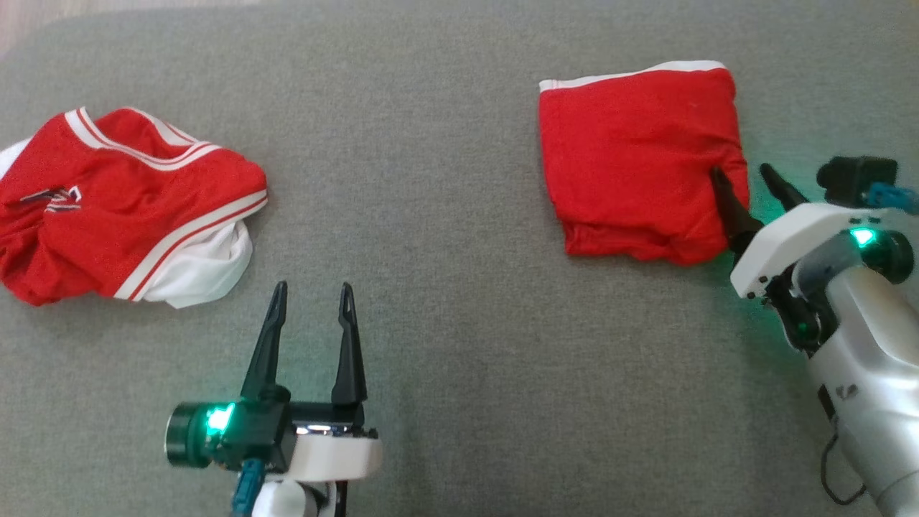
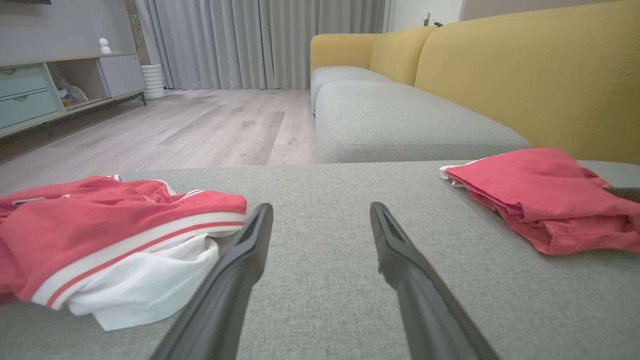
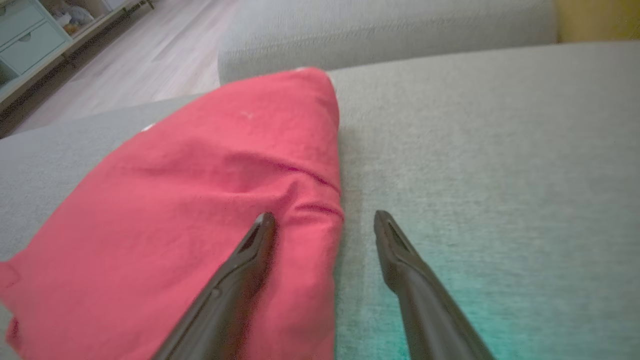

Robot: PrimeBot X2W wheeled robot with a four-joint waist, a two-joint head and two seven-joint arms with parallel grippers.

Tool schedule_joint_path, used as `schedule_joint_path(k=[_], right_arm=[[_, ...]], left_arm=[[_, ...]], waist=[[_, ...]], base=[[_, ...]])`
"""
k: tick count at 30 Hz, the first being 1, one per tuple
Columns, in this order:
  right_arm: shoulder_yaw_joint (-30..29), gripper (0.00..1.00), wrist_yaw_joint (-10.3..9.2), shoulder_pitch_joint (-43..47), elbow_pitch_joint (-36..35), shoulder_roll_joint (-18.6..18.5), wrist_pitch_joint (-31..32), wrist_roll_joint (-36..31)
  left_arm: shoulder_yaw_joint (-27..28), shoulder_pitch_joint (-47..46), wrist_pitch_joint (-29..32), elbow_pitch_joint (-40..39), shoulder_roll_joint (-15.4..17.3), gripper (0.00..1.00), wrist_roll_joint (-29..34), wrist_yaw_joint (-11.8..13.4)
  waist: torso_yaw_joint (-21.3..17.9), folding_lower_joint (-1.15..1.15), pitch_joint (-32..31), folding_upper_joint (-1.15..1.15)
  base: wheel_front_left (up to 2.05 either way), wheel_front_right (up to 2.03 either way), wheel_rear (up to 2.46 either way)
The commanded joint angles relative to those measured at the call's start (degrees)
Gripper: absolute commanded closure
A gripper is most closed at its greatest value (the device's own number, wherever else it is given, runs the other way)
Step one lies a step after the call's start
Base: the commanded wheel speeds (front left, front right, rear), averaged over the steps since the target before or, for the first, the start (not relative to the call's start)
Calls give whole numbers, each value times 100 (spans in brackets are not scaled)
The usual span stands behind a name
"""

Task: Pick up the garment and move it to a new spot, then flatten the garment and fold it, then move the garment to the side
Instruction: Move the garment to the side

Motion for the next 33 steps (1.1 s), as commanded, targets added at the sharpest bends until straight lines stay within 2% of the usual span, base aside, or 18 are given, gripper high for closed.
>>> schedule_joint_path(k=[1,2,3,4,9,14,15,23,26,30,31,32,33], right_arm=[[244,0,39,-184,-30,-106,169,265],[338,34,39,-215,4,-109,257,422],[408,58,39,-242,10,-111,311,603],[467,100,39,-270,0,-129,329,769],[835,100,39,-459,-47,-442,208,1056],[1117,100,39,-714,-230,-1052,215,1298],[1117,100,39,-714,-230,-1052,215,1298],[1317,100,39,-1240,-243,-2368,167,1244],[1296,100,39,-1460,-163,-2716,87,1158],[1176,100,39,-1750,-37,-3085,-112,1050],[1135,98,39,-1814,-14,-3152,-141,1035],[1109,91,39,-1864,11,-3213,-168,1004],[1082,71,39,-1913,43,-3267,-206,960]], left_arm=[[106,-208,-29,-157,-7,0,-29,46],[95,-230,-29,-148,-7,0,-32,53],[87,-253,-29,-139,-7,0,-33,59],[84,-272,-29,-133,-7,0,-32,65],[134,-326,-29,-145,-7,0,-18,86],[176,-475,-29,-154,-7,0,90,19],[176,-475,-29,-154,-7,0,90,19],[152,-1106,-29,-121,10,0,435,-261],[15,-1389,-29,-60,21,0,586,-405],[-38,-1743,-29,-17,18,0,693,-419],[-31,-1816,-29,-15,17,0,692,-409],[-22,-1880,-29,-14,17,0,689,-398],[-18,-1935,-29,-10,16,0,687,-391]], waist=[[39,-1,85,0],[40,-1,107,0],[33,-1,125,0],[18,-1,144,0],[-252,-1,263,0],[-702,-1,600,0],[-702,-1,600,0],[-1246,-1,1445,0],[-1350,-1,1748,0],[-1404,-1,2067,0],[-1412,-1,2123,0],[-1418,-1,2171,0],[-1421,-1,2206,0]], base=[[0,0,0],[0,0,0],[0,0,0],[0,0,0],[0,0,0],[0,0,0],[0,0,0],[0,0,0],[0,0,0],[0,0,0],[0,0,0],[0,0,0],[0,0,0]])
